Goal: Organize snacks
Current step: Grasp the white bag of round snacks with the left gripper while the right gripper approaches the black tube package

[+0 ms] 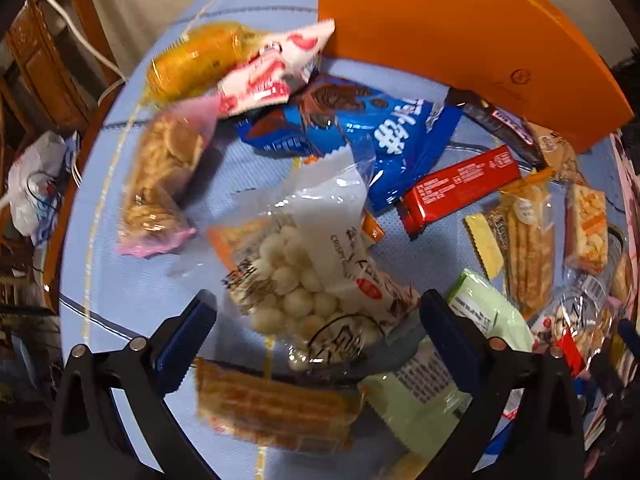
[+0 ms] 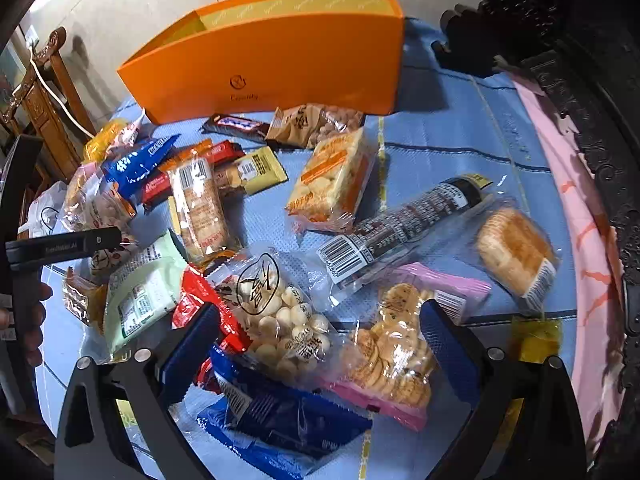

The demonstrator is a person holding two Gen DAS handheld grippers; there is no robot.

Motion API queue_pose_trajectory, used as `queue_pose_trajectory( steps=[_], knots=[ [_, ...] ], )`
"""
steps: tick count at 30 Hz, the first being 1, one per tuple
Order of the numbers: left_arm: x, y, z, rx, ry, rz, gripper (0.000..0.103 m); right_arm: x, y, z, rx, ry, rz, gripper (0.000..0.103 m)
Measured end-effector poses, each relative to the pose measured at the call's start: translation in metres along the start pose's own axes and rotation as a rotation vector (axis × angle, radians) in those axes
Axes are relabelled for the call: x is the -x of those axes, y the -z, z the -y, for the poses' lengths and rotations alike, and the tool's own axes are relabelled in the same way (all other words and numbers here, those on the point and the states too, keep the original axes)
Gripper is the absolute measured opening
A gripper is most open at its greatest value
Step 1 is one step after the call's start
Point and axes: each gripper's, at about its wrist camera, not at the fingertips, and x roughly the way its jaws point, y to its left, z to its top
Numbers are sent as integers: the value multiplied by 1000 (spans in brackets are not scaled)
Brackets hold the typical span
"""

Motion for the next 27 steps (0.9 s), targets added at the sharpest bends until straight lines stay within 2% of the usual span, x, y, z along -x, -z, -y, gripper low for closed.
queue_pose_trajectory(
  steps=[3, 4, 5, 8, 10, 15, 22, 26, 27],
  knots=[
    [-8, -5, 0, 20, 8, -15, 96, -6, -1, -1, 8, -8, -11, 100],
    [-10, -6, 0, 24, 23, -20, 85, -7, -2, -1, 14, -8, -14, 100],
    [-10, -8, 1, 33, 55, -23, 83, -7, -2, -1, 16, -6, -15, 100],
    [-11, -12, 0, 46, 47, -26, 78, -8, -4, 1, 14, -4, -21, 100],
    [-5, -13, -5, 82, 62, -18, 60, -6, -4, 2, 14, -1, -17, 100],
    [4, -7, -16, 94, 99, -8, 44, 0, -2, 15, -6, 8, -17, 100],
    [23, 23, -26, 60, 111, 24, 36, 13, 0, 68, -150, 31, 10, 100],
    [38, 22, -26, 35, 139, 44, 35, 11, -1, 75, -195, 1, 4, 100],
    [45, 31, -24, 37, 143, 43, 35, 8, -2, 75, -212, -11, -2, 100]
  ],
)
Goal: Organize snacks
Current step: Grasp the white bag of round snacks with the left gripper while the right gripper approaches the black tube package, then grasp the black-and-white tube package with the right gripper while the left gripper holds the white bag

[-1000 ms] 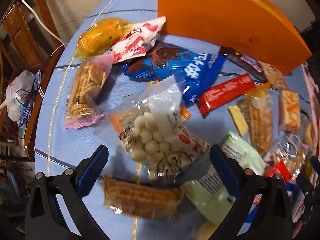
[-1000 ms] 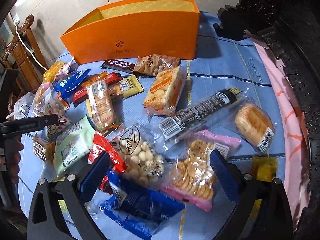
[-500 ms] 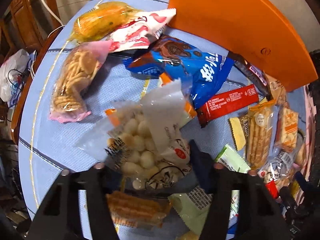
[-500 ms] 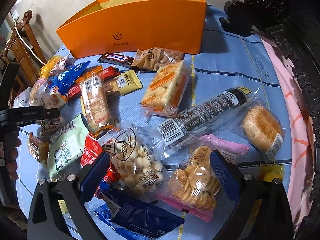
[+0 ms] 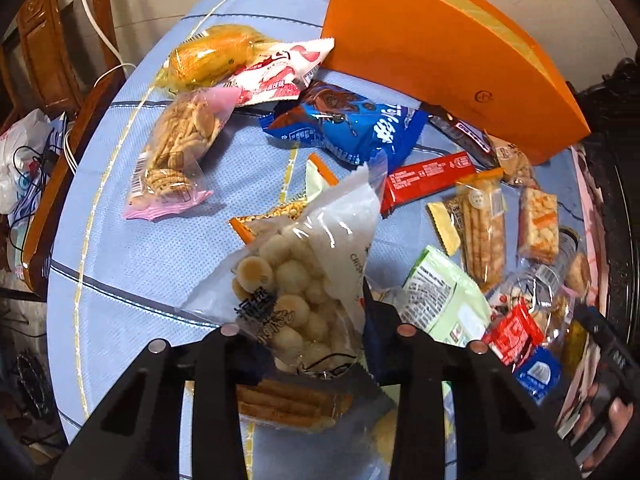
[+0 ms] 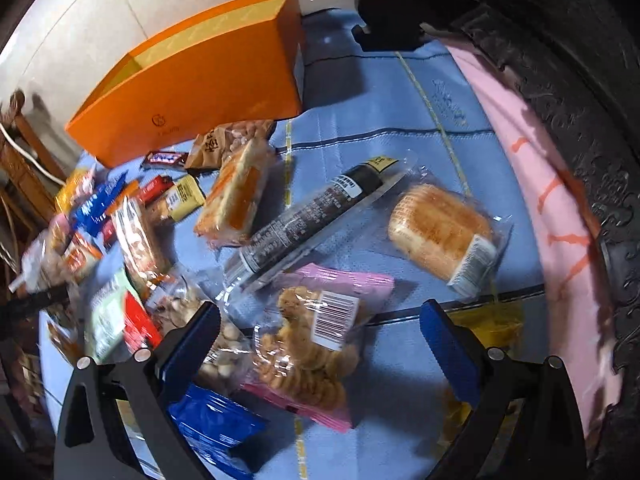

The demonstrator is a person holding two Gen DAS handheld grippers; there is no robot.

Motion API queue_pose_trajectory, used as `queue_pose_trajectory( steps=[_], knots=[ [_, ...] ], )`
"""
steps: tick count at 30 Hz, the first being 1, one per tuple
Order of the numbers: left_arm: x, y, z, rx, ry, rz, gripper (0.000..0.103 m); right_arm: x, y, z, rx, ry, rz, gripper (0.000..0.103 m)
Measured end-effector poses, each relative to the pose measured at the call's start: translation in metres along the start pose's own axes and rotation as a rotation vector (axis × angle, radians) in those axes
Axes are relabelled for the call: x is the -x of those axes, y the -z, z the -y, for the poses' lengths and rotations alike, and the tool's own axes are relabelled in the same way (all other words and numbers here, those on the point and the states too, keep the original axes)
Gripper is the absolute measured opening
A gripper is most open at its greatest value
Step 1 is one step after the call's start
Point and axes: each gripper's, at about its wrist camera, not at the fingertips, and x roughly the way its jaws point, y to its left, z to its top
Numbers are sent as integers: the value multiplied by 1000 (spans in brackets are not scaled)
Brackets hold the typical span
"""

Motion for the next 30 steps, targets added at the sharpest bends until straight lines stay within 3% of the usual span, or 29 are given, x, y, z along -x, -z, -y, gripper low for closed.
queue_pose_trajectory(
  steps=[8, 10, 13, 19, 22, 25, 30],
  knots=[
    [7, 3, -3, -2, 27, 12, 35, -19, -28, -22, -37, -8, -6, 100],
    [8, 4, -4, -9, 27, 20, 35, -26, -34, -19, -76, 19, -20, 100],
    [14, 2, 2, -31, 31, 45, 35, -36, -40, -15, -142, -14, -42, 100],
    [35, -5, 4, -45, 77, 98, 35, -54, -47, -22, -168, 40, -64, 100],
    [41, -7, 1, -48, 82, 107, 35, -54, -51, -21, -183, 31, -75, 100],
    [42, -10, -3, -38, 83, 113, 35, -37, -52, -18, -145, 72, -22, 100],
    [34, -11, 0, -45, 88, 94, 35, -44, -51, -7, -166, 85, -48, 100]
  ],
)
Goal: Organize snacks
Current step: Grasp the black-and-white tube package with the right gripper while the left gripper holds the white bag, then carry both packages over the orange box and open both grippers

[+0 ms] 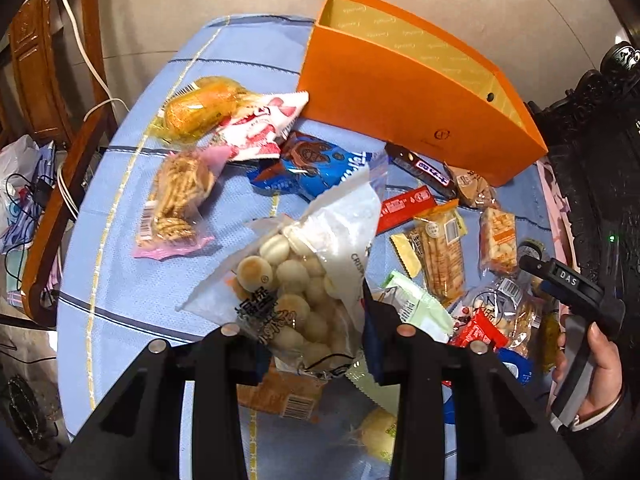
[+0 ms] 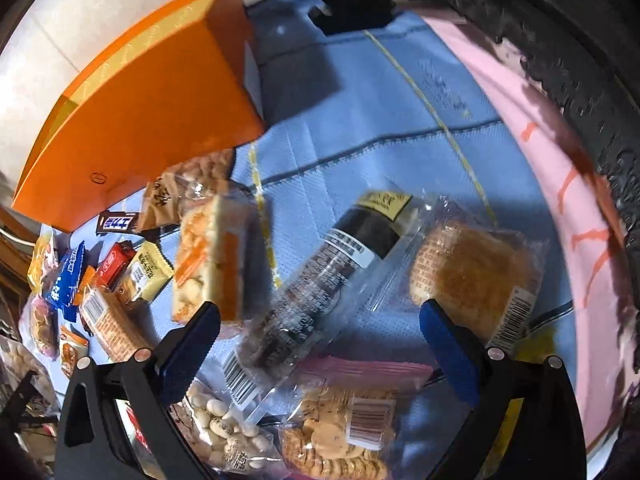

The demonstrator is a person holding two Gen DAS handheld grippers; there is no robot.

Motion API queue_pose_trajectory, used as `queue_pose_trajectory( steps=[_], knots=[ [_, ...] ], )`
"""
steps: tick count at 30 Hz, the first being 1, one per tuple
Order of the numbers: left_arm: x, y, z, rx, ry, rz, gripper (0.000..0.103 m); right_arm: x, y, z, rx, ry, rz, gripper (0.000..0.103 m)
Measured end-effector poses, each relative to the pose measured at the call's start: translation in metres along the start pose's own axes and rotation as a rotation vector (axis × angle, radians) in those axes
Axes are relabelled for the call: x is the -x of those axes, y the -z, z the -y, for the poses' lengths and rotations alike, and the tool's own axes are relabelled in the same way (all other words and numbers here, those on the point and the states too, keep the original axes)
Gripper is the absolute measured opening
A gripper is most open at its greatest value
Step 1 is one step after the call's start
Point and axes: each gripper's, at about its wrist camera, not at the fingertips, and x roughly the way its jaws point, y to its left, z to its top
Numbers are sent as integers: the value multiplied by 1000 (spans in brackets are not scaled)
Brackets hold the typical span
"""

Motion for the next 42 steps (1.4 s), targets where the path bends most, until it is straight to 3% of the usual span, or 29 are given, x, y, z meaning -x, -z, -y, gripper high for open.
queue_pose_trajectory(
  steps=[3, 5, 9, 13, 17, 20, 23, 28, 35, 42],
  knots=[
    [-3, 2, 5, -14, 9, -13, 35, -5, -5, -2, 9, 43, 2, 98],
    [-4, 3, 7, -20, 12, -17, 35, -5, -6, 0, -14, 59, -4, 84],
    [-4, 2, 6, -17, 22, -15, 36, -3, -8, 18, -85, -4, -9, 75],
    [-7, 3, 7, -14, 29, -25, 36, -22, -9, 4, -52, -54, -96, 65],
    [-8, 3, 12, -34, 32, -31, 36, -35, -16, -9, -31, -9, -107, 53],
    [-8, 2, 12, -33, 31, -29, 36, -32, -24, -18, 67, 27, -65, 37],
    [-10, 2, 12, -33, 34, -31, 36, -23, -17, -38, 255, 101, -10, 30],
    [-11, -1, 18, -47, 45, -33, 36, -6, -12, -32, 245, -20, -3, 26],
    [-4, -3, 30, -85, 44, -5, 36, 41, 9, -30, 283, -47, 71, 26],
    [15, -12, 41, -124, 67, 47, 36, 86, 7, -44, 346, -108, 160, 26]
  ],
)
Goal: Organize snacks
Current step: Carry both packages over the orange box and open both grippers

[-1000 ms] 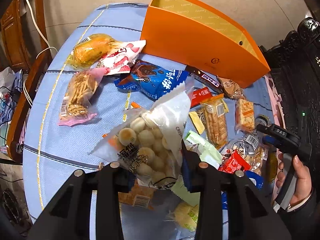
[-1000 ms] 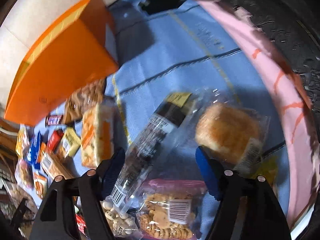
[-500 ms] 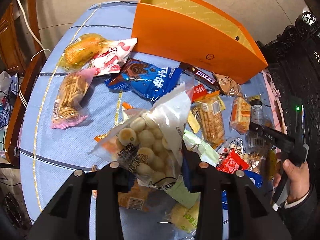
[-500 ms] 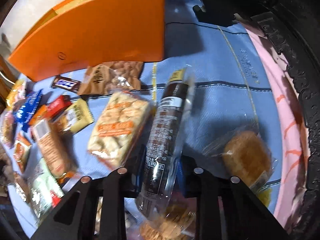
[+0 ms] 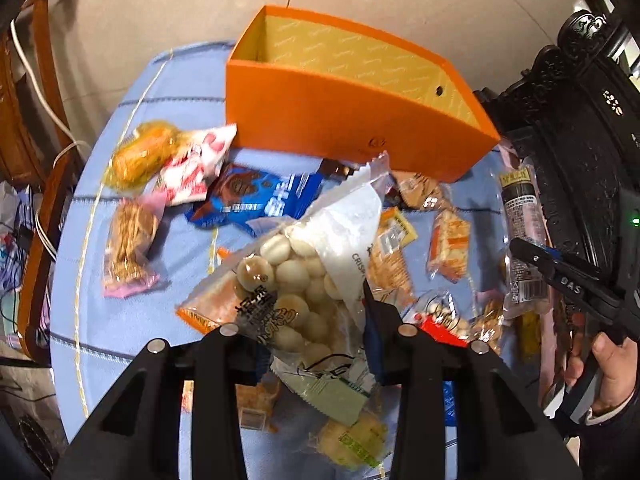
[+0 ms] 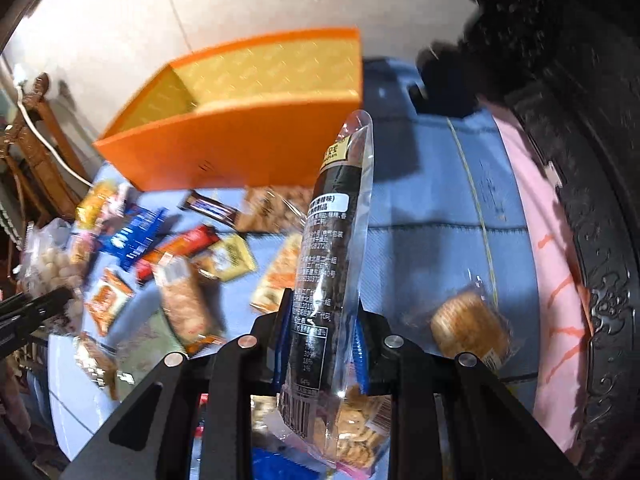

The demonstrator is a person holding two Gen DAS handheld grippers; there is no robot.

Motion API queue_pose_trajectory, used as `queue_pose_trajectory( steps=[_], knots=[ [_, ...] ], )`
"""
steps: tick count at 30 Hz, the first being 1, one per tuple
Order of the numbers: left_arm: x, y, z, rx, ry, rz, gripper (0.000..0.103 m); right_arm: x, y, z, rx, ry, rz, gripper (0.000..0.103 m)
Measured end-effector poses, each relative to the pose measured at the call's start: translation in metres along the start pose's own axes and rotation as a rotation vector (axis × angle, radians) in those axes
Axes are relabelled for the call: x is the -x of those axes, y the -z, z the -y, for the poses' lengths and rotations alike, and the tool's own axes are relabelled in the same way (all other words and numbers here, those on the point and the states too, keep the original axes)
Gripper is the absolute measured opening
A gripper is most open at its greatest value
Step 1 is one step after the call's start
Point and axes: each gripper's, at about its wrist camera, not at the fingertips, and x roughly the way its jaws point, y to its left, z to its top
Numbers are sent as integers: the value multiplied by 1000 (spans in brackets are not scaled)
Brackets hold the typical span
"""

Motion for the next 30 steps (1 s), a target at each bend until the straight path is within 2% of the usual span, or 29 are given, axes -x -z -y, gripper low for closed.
queue_pose_trajectory(
  steps=[5, 9, 13, 18, 20, 21, 22, 23, 26, 28, 30],
  knots=[
    [16, -35, 11, -13, 25, 55, 36, 31, -37, -22, 43, -66, 103, 26],
    [20, -90, 25, -25, 74, 96, 36, 33, -84, -37, 46, -116, 161, 26],
    [3, -154, 37, -27, 106, 91, 36, 9, -138, -47, 7, -161, 173, 26],
    [-43, -221, 41, 5, 90, 43, 37, -37, -195, -50, -26, -149, 151, 26],
    [-57, -234, 40, 19, 63, 26, 54, -52, -206, -51, -11, -112, 132, 31],
    [-63, -240, 39, 28, 19, 34, 79, -60, -211, -51, -6, -81, 113, 30],
    [-66, -243, 37, 34, -20, 51, 90, -66, -215, -48, -14, -66, 108, 33],
    [-67, -245, 36, 34, -41, 68, 92, -68, -216, -46, -13, -70, 112, 40],
    [-69, -247, 32, 20, -41, 79, 97, -66, -210, -45, 34, -11, 145, 55],
    [-67, -241, 31, 2, -59, 76, 97, -58, -201, -42, 46, -1, 162, 58],
    [-62, -229, 29, -24, -55, 56, 98, -48, -190, -37, 51, 10, 189, 67]
  ],
)
